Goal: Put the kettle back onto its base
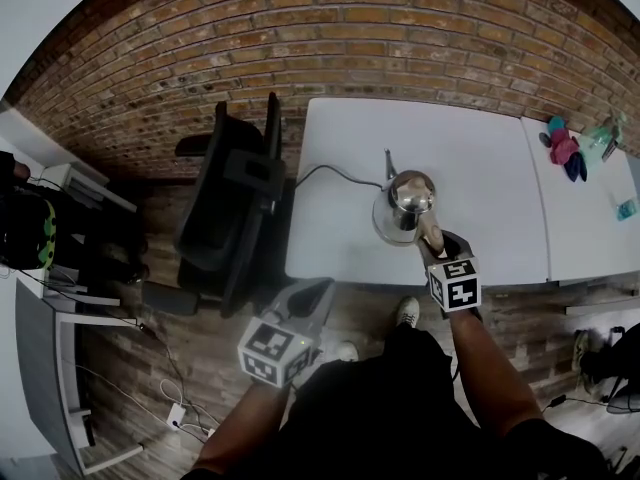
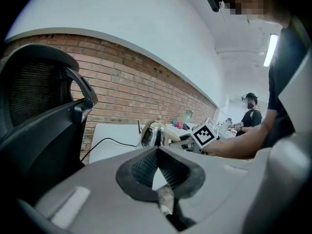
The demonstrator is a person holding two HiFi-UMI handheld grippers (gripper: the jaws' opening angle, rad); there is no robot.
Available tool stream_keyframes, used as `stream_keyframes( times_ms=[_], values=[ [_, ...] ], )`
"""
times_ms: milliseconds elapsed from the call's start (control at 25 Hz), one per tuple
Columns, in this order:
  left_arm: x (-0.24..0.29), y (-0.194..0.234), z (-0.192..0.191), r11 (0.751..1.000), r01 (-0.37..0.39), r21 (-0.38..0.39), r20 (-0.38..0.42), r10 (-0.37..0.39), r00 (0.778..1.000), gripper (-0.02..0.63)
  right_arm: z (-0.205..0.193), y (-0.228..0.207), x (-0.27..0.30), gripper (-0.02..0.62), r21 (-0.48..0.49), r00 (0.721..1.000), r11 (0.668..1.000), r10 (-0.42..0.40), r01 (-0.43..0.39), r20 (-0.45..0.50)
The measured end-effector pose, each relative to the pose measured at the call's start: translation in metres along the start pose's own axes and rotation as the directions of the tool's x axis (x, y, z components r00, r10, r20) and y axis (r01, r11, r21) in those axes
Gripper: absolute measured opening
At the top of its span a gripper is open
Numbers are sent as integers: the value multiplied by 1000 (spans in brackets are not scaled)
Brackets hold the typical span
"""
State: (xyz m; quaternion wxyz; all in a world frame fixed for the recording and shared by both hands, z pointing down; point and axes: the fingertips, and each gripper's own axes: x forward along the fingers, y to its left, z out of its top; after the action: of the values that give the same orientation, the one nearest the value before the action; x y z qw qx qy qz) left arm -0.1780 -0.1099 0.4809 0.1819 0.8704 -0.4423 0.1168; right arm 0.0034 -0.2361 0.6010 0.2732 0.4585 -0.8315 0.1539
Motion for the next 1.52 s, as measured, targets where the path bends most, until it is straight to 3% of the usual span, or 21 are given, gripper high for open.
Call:
stream_keyframes(
  times_ms=[480,960,1160,1520],
  values=[
    [-8,-21,-1,999,38,21,22,-38,999,0,-13,3,-39,195,27,999,999,-40,39,23],
    [-36,-37,-12,996,81,32,29,-81,996,1,-13,32,-86,172,61,994,996,-67,62,89],
    [-48,-43,-13,994,104,39,31,-105,994,0,5,59,-112,26,199,973,979,-3,-44,230],
    [-53,-61,-6,984,178,22,54,-179,982,0,33,126,-164,25,213,931,961,91,-175,353]
  ],
)
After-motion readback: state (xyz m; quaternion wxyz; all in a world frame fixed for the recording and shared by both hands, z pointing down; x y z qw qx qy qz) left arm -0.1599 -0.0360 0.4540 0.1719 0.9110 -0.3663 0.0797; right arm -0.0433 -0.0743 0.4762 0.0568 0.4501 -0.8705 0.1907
